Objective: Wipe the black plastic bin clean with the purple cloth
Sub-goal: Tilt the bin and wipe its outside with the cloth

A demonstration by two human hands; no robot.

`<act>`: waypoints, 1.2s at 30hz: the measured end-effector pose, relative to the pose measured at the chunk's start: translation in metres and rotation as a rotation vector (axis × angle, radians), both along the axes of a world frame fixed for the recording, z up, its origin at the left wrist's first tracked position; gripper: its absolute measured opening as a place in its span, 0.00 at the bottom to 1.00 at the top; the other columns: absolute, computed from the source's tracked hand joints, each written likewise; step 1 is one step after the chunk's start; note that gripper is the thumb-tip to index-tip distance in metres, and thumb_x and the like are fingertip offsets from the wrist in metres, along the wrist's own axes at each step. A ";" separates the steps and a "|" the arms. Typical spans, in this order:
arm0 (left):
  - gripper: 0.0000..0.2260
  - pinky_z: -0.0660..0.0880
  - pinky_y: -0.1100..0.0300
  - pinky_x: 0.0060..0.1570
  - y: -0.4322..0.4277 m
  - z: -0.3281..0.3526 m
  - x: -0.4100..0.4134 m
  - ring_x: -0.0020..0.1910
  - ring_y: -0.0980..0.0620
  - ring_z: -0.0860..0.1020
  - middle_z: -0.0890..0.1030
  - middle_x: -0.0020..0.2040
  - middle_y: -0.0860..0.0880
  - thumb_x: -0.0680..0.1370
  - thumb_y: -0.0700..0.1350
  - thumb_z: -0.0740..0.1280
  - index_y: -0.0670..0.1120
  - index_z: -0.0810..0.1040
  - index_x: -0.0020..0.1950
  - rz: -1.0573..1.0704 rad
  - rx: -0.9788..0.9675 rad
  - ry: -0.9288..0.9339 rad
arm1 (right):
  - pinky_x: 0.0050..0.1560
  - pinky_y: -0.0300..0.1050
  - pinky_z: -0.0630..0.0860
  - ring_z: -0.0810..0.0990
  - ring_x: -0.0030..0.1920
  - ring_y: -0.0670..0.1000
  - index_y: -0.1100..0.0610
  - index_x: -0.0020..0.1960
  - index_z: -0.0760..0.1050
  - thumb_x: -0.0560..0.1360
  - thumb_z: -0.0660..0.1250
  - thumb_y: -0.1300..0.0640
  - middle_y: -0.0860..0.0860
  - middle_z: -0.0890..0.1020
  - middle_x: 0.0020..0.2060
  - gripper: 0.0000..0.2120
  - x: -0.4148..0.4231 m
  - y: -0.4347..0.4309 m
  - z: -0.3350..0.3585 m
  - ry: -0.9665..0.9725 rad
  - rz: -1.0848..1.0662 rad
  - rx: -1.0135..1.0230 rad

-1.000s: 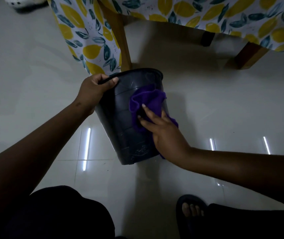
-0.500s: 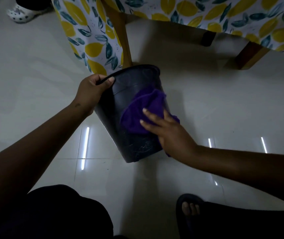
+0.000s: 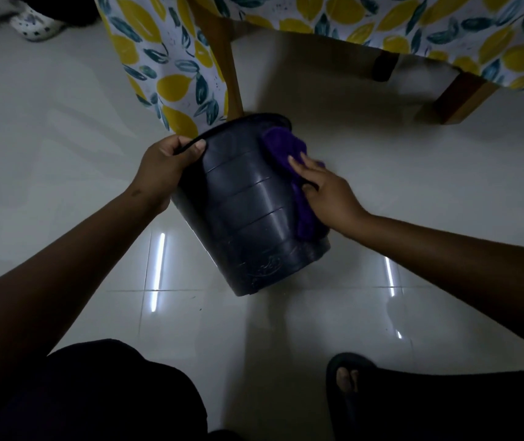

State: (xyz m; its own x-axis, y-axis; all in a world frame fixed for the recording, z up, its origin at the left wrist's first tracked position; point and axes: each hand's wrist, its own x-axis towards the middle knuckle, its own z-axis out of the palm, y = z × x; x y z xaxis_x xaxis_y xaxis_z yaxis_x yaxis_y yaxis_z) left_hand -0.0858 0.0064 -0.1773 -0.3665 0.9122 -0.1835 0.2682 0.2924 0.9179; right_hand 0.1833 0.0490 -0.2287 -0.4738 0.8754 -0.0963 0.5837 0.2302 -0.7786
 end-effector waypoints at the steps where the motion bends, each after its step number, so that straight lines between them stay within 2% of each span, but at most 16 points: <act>1: 0.07 0.69 0.70 0.28 -0.001 -0.002 -0.003 0.33 0.61 0.75 0.78 0.34 0.56 0.78 0.48 0.69 0.50 0.78 0.40 0.006 0.000 0.005 | 0.66 0.27 0.51 0.61 0.73 0.49 0.48 0.71 0.64 0.77 0.57 0.67 0.50 0.62 0.74 0.25 0.006 -0.008 -0.003 0.000 -0.040 -0.046; 4: 0.06 0.70 0.65 0.31 -0.005 -0.008 -0.008 0.37 0.57 0.75 0.79 0.36 0.53 0.78 0.49 0.69 0.51 0.79 0.41 0.015 0.005 0.021 | 0.58 0.16 0.52 0.65 0.68 0.44 0.55 0.68 0.69 0.76 0.58 0.68 0.50 0.68 0.71 0.22 0.013 -0.045 0.002 0.033 -0.104 -0.035; 5: 0.06 0.69 0.65 0.30 -0.006 -0.009 -0.008 0.37 0.57 0.75 0.79 0.36 0.53 0.77 0.49 0.69 0.51 0.79 0.41 0.018 0.012 0.014 | 0.56 0.16 0.54 0.68 0.65 0.44 0.58 0.66 0.71 0.76 0.58 0.69 0.53 0.71 0.68 0.20 0.010 -0.057 0.005 0.048 -0.103 -0.013; 7: 0.06 0.69 0.66 0.29 -0.006 -0.009 -0.009 0.36 0.57 0.75 0.78 0.37 0.52 0.77 0.49 0.69 0.50 0.79 0.41 0.020 0.017 0.003 | 0.58 0.25 0.62 0.73 0.62 0.50 0.60 0.62 0.74 0.76 0.59 0.69 0.55 0.75 0.63 0.17 0.002 -0.072 0.011 0.069 -0.060 0.040; 9: 0.06 0.69 0.67 0.27 -0.005 -0.007 -0.009 0.35 0.57 0.74 0.78 0.36 0.52 0.78 0.49 0.69 0.50 0.78 0.41 0.012 0.007 -0.017 | 0.64 0.34 0.63 0.70 0.65 0.48 0.58 0.65 0.73 0.76 0.59 0.68 0.52 0.72 0.67 0.19 -0.006 -0.071 0.012 0.052 -0.017 0.073; 12: 0.08 0.68 0.66 0.26 -0.004 -0.005 -0.011 0.32 0.57 0.74 0.78 0.33 0.53 0.78 0.49 0.68 0.50 0.77 0.39 -0.004 -0.044 -0.064 | 0.64 0.33 0.61 0.70 0.65 0.47 0.57 0.65 0.73 0.75 0.59 0.67 0.51 0.70 0.69 0.19 -0.006 -0.044 0.006 0.024 0.017 0.094; 15: 0.09 0.65 0.63 0.27 -0.008 -0.004 -0.015 0.30 0.55 0.74 0.77 0.33 0.53 0.78 0.51 0.67 0.51 0.77 0.39 -0.001 -0.093 -0.075 | 0.59 0.32 0.64 0.74 0.61 0.53 0.58 0.60 0.75 0.75 0.57 0.68 0.53 0.75 0.64 0.17 0.005 -0.018 -0.005 0.006 0.033 0.054; 19: 0.10 0.66 0.60 0.30 -0.014 -0.007 -0.025 0.29 0.53 0.74 0.78 0.31 0.53 0.78 0.51 0.66 0.52 0.78 0.37 -0.003 -0.105 -0.084 | 0.57 0.37 0.70 0.76 0.59 0.52 0.55 0.62 0.75 0.76 0.56 0.67 0.51 0.78 0.62 0.18 0.020 -0.015 -0.012 -0.004 0.024 -0.109; 21: 0.11 0.66 0.60 0.30 -0.016 -0.010 -0.028 0.28 0.55 0.73 0.78 0.30 0.54 0.78 0.51 0.66 0.53 0.78 0.36 -0.019 -0.110 -0.064 | 0.56 0.39 0.71 0.77 0.56 0.51 0.57 0.59 0.76 0.76 0.56 0.68 0.51 0.79 0.58 0.16 0.019 -0.021 -0.010 0.020 0.012 -0.094; 25: 0.09 0.68 0.61 0.30 -0.015 -0.005 -0.040 0.29 0.55 0.74 0.79 0.31 0.55 0.81 0.49 0.63 0.52 0.77 0.40 -0.148 -0.171 0.022 | 0.54 0.34 0.68 0.74 0.52 0.45 0.59 0.54 0.77 0.73 0.59 0.70 0.46 0.76 0.52 0.14 0.001 -0.036 0.007 0.087 0.078 0.108; 27: 0.06 0.73 0.58 0.36 -0.008 0.007 -0.044 0.38 0.51 0.78 0.82 0.40 0.54 0.81 0.43 0.63 0.52 0.79 0.48 -0.274 -0.201 0.057 | 0.57 0.35 0.69 0.75 0.54 0.48 0.59 0.56 0.77 0.73 0.59 0.70 0.48 0.76 0.54 0.16 -0.012 -0.045 0.015 0.085 0.147 0.191; 29: 0.12 0.75 0.55 0.51 0.003 0.020 -0.040 0.53 0.51 0.79 0.82 0.54 0.50 0.80 0.37 0.63 0.50 0.79 0.60 -0.373 -0.220 0.135 | 0.61 0.42 0.71 0.75 0.59 0.54 0.59 0.59 0.76 0.74 0.59 0.69 0.54 0.77 0.59 0.17 -0.024 -0.052 0.016 0.062 0.196 0.242; 30: 0.14 0.74 0.55 0.54 0.008 0.025 -0.034 0.56 0.52 0.78 0.81 0.58 0.49 0.80 0.37 0.62 0.48 0.77 0.63 -0.388 -0.224 0.180 | 0.64 0.46 0.71 0.74 0.62 0.58 0.60 0.60 0.76 0.74 0.59 0.68 0.57 0.77 0.61 0.17 -0.029 -0.056 0.015 0.050 0.198 0.246; 32: 0.11 0.75 0.60 0.45 0.011 0.028 -0.019 0.50 0.56 0.78 0.81 0.54 0.52 0.81 0.42 0.63 0.50 0.77 0.63 -0.350 -0.219 0.186 | 0.68 0.53 0.67 0.71 0.66 0.63 0.61 0.61 0.76 0.75 0.60 0.67 0.61 0.74 0.65 0.16 -0.035 -0.060 0.013 0.032 0.184 0.225; 33: 0.09 0.75 0.61 0.42 0.011 0.027 -0.013 0.47 0.59 0.78 0.81 0.50 0.54 0.81 0.46 0.64 0.51 0.78 0.60 -0.309 -0.203 0.181 | 0.69 0.53 0.64 0.70 0.67 0.64 0.62 0.61 0.75 0.75 0.60 0.67 0.62 0.73 0.66 0.16 -0.034 -0.059 0.012 0.028 0.180 0.220; 36: 0.06 0.74 0.62 0.43 0.008 0.015 -0.007 0.39 0.61 0.77 0.81 0.42 0.55 0.77 0.52 0.69 0.52 0.81 0.51 -0.190 -0.086 0.271 | 0.70 0.45 0.55 0.66 0.69 0.57 0.64 0.62 0.74 0.76 0.60 0.69 0.59 0.69 0.68 0.16 -0.025 -0.054 0.010 0.045 0.166 0.192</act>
